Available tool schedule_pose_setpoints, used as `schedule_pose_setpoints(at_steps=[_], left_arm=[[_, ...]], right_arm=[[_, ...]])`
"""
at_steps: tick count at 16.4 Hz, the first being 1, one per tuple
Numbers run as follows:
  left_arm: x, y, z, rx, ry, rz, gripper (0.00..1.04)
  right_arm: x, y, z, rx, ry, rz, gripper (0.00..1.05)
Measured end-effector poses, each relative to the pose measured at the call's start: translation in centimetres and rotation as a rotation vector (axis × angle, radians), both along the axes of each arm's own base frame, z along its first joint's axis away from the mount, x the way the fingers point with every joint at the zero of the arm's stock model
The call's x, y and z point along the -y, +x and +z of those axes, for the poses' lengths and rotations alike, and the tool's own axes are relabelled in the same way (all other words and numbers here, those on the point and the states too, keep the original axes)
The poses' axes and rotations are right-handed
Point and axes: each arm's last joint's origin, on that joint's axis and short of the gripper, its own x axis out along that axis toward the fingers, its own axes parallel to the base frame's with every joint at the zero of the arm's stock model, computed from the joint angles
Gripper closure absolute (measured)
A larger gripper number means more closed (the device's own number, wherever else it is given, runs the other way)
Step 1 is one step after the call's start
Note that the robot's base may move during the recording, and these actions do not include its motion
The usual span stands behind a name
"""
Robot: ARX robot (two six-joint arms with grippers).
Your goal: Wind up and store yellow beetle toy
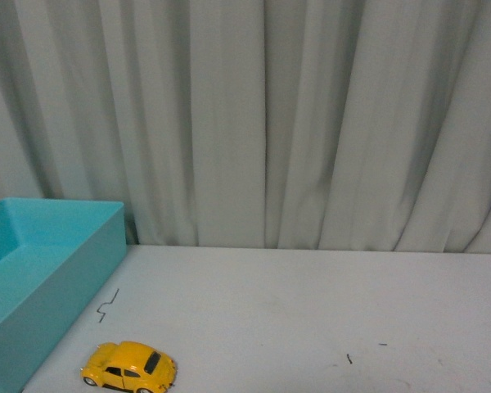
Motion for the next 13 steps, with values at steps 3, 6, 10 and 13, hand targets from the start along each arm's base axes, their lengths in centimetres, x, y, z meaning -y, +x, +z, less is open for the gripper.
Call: schedule_pose_setpoints(at_steps=[3,6,10,13], left_arm=[[0.0,0.0,0.0,0.0,0.0,0.0,0.07],[0.0,-0.1,-0.1,-0.129,-0.048,0.031,0.07],[0.1,2.1,4.4,-0.244,-0.274,0.1,0.07],[0.1,8.1,5.4,-0.23,-0.155,0.027,0.07]], right_arm=[[0.0,0.0,0.0,0.0,0.0,0.0,0.45],[0.0,0.0,0.0,-0.001,0.0,0.0,0.11],[0.0,0.0,0.0,0.0,0.0,0.0,0.07],[0.0,0.0,0.0,-0.001,0.0,-0.001,0.07]])
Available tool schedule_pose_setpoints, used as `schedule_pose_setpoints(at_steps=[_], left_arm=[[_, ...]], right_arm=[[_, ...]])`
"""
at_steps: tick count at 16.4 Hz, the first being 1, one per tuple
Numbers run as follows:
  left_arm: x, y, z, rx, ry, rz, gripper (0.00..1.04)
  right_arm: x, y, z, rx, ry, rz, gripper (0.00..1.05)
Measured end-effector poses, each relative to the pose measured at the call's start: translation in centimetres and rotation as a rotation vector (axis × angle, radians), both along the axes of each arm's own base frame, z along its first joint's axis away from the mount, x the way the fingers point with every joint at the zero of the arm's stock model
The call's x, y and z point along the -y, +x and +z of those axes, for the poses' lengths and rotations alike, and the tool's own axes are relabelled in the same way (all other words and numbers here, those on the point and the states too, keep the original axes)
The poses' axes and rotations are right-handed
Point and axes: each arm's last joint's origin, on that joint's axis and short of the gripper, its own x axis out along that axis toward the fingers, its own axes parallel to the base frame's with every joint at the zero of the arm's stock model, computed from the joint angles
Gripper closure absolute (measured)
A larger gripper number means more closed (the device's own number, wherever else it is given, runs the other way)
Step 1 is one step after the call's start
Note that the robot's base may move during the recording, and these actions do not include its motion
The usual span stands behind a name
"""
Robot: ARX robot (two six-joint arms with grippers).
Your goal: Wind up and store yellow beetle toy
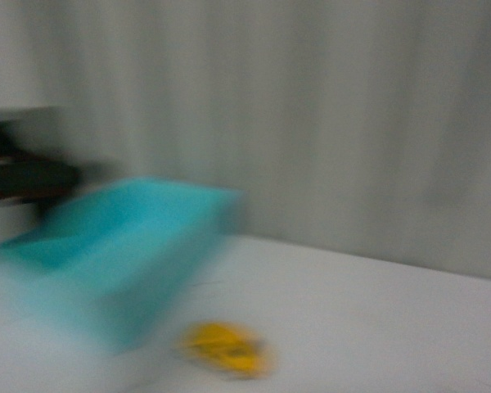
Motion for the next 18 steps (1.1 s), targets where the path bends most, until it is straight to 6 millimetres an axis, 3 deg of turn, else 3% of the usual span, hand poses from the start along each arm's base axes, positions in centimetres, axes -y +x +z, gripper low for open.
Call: schedule_pose_setpoints(at_steps=[3,5,7,10,13,18], left_arm=[[-0.6,6.6,1.1,-0.012,0.236,-0.103,0.07],[-0.3,11.0,1.1,-0.109,0.43,-0.305,0.07],[0.6,14.1,1.8,-0.187,0.638,-0.55,0.07],[2.1,16.2,4.4,-0.25,1.08,-0.846,0.07],[3.4,17.1,2.4,-0.4,1.445,-1.138,0.07],[5.7,17.6,0.8,-0.434,1.585,-1.271,0.07]], right_arm=[[0.0,0.0,0.0,0.0,0.0,0.001,0.07],[0.0,0.0,0.0,0.001,0.0,0.001,0.07],[0.0,0.0,0.0,0.0,0.0,0.001,0.07],[0.0,0.0,0.0,0.0,0.0,0.001,0.07],[0.0,0.0,0.0,0.0,0.0,0.001,0.07],[0.0,0.0,0.0,0.0,0.0,0.001,0.07]])
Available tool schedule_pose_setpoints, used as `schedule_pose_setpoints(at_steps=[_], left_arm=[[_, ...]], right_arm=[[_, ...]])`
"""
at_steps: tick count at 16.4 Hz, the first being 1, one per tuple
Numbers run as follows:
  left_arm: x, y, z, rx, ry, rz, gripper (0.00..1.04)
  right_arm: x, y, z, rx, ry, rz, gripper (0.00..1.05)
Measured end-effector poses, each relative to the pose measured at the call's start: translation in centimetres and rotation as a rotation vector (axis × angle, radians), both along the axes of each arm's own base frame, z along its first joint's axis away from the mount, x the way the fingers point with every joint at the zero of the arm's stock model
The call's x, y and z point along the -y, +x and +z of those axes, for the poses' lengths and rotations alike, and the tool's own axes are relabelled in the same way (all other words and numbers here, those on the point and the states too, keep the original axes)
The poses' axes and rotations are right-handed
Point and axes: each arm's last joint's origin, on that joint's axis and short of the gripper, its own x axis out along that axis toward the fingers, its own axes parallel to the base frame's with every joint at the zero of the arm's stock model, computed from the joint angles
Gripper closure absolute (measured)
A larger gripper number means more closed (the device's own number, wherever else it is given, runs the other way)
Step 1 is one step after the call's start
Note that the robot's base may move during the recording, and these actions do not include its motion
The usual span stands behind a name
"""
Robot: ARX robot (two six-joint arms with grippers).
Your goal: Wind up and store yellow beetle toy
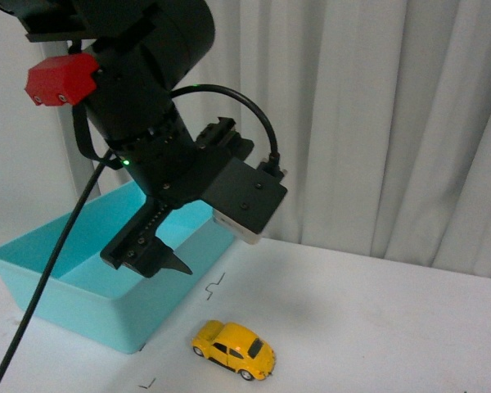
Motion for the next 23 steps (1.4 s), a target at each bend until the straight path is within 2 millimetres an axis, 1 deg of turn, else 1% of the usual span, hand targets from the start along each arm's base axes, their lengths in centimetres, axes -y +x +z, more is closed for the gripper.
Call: schedule_pose_setpoints(at_steps=[1,3,5,8,12,15,20,23], left_arm=[[1.0,0.3,-0.5,0.004,0.021,-0.019,0.07],[2.2,0.8,-2.2,-0.04,0.032,-0.056,0.07],[2.8,1.3,-4.1,-0.076,0.053,-0.066,0.07],[2.6,1.9,-5.6,-0.099,0.063,-0.002,0.07],[2.0,2.6,-8.3,-0.133,0.057,0.095,0.07],[1.8,2.5,-10.1,-0.17,0.057,0.118,0.07],[1.9,2.7,-12.4,-0.201,0.059,0.118,0.07],[1.9,3.1,-13.6,-0.199,0.058,0.123,0.07]], right_arm=[[0.0,0.0,0.0,0.0,0.0,0.0,0.07],[0.0,0.0,0.0,0.0,0.0,0.0,0.07],[0.0,0.0,0.0,0.0,0.0,0.0,0.07],[0.0,0.0,0.0,0.0,0.0,0.0,0.07],[0.0,0.0,0.0,0.0,0.0,0.0,0.07],[0.0,0.0,0.0,0.0,0.0,0.0,0.07],[0.0,0.0,0.0,0.0,0.0,0.0,0.07],[0.0,0.0,0.0,0.0,0.0,0.0,0.07]])
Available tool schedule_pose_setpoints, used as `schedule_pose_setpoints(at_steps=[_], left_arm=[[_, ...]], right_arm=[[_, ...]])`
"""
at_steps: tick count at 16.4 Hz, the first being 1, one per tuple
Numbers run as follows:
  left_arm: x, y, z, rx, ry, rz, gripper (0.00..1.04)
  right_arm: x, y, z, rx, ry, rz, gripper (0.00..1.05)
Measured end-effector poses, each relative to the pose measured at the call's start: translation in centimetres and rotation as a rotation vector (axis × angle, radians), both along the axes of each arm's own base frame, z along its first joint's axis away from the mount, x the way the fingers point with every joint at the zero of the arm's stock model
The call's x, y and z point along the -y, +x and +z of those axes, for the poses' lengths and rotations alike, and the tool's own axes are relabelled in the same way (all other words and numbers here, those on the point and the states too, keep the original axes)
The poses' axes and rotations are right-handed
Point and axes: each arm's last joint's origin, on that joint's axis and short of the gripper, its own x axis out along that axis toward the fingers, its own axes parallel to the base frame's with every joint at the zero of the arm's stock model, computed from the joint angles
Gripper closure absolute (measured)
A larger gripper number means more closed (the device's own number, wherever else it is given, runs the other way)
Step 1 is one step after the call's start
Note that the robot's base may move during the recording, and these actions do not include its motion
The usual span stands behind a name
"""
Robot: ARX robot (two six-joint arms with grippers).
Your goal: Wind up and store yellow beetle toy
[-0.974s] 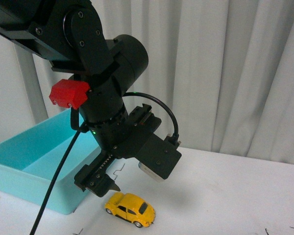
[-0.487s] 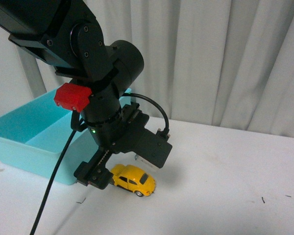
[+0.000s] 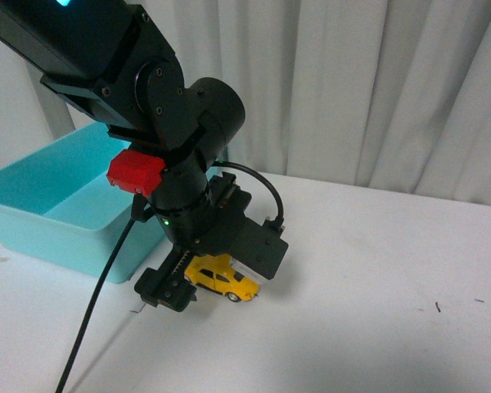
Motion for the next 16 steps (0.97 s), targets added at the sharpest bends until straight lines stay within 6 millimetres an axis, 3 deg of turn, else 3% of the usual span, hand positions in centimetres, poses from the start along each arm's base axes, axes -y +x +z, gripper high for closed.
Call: schedule_pose_setpoints(at_steps=[2,3,8,13,15,16], left_arm=[[0.0,0.5,-0.5,-0.003,0.002,0.007,0.07],[0.0,0.7,-0.5,0.003,0.004,0.011,0.12],[0.2,1.5,-0.5,0.021,-0.002,-0.003,0.61],[-0.1,1.4,-0.1,0.003,-0.01,-0.05,0.65],[0.1,1.1,1.2,-0.022,-0.057,-0.132,0.65],[0.4,1.5,2.8,-0.011,-0.123,-0.146,0.65]], right_arm=[[0.0,0.0,0.0,0.0,0.0,0.0,0.07],[0.0,0.0,0.0,0.0,0.0,0.0,0.07],[0.0,0.0,0.0,0.0,0.0,0.0,0.07],[0.0,0.0,0.0,0.0,0.0,0.0,0.07],[0.0,0.0,0.0,0.0,0.0,0.0,0.07],[0.0,0.0,0.0,0.0,0.0,0.0,0.07]])
